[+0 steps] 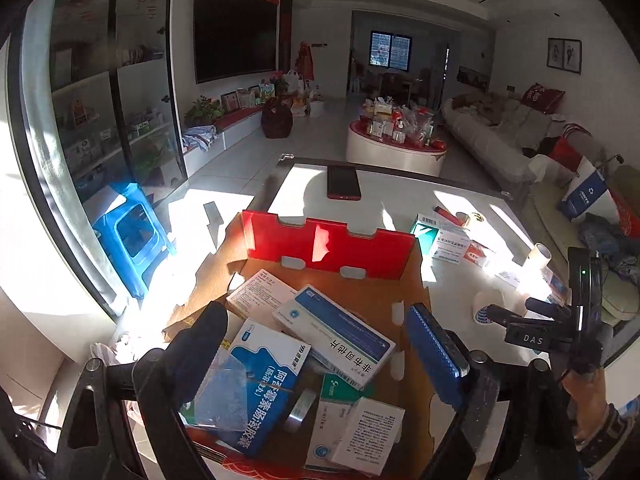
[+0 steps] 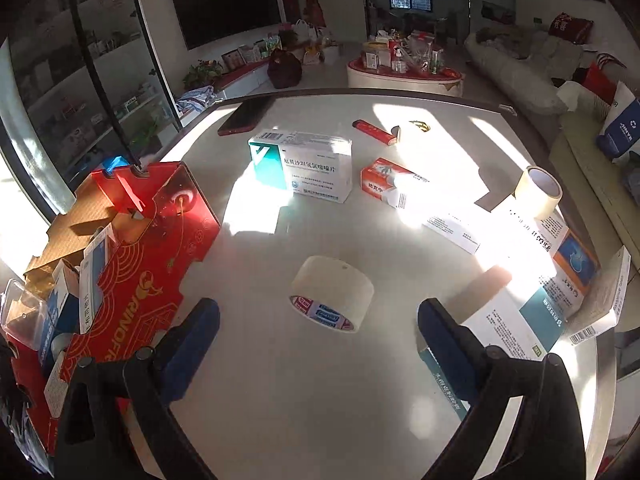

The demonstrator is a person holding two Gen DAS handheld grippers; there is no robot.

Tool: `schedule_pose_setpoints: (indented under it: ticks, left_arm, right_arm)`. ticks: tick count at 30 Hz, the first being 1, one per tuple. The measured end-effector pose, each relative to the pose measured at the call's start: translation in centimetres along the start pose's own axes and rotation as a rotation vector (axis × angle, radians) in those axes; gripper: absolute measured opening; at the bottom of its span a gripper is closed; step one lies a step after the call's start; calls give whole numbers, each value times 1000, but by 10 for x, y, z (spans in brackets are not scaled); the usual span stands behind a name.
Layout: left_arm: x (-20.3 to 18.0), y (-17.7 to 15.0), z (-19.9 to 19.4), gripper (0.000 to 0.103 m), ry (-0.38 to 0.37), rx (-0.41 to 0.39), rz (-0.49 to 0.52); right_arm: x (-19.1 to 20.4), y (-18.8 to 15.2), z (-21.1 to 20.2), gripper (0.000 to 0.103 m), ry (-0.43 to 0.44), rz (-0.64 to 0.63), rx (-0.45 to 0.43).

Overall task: Organize objects
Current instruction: 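Grasp the white green-logo box with the left tool while the right tool grasps the white tape roll, then lift the white box toward the tray with the left tool while the right tool holds the tape roll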

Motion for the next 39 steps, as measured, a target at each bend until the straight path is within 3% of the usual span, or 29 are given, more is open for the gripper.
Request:
schedule_pose_setpoints:
  ticks: [5,6,8,13,16,19,23,25,28,32,35,37,38,39]
  left_arm:
    - [-45,24,10,94,-54,15,67]
    - [-53,30,14,94,-68,25,72]
    - [-69,43,26,94,-107,50,72]
    - [-116,69,68,94,-176,141,60]
    - [-149,77,108,94,-228,270,-7]
    - [-174,78,157,94,-259,408,-164]
    - [-190,55,231,93,-220,651,-464]
    - [-193,39,258,93,-200,729,-591]
    - [-196,28,282,93,-110,716,-639]
    - [-194,33,299,93,-1,662,-609]
    - [-189,28,312,93,13,667,-656]
    - [-190,16,316,92,13,712,-683]
    - [-190,20,316,91,33,691,-663]
    - [-192,22,315,83,36,693,-632]
  right_arm:
    - [-5,4,29,100,73,102,16]
    - [-3,5,34,96,99,125,26]
    - [-2,3,43,52,105,133,55]
    - [-3,-2,30,53,172,145,29]
    - [-19,-5,4,54,290,254,-12]
    - [-29,-11,-27,54,340,275,-65]
    - [-45,-19,-57,54,401,314,-110]
    - [-54,-22,-68,54,426,340,-130]
    - [-66,-28,-82,54,457,359,-155]
    - [-75,-35,-89,54,470,347,-168]
    - [-80,-40,-89,54,493,363,-166]
    - [-82,-42,-88,54,505,377,-166]
    - [-84,-42,-87,54,509,383,-168]
    - [-84,-42,-87,54,513,386,-169]
Point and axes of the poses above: each gripper's, at about its wrist camera, not at the fingertips, and z roughly the way its jaws point, x to its left, y to its top, the point moved 7 cm from there along z, roughly the way its jaws point, and after that the axes turned 1 degree about -y, right-handed, at the moved point
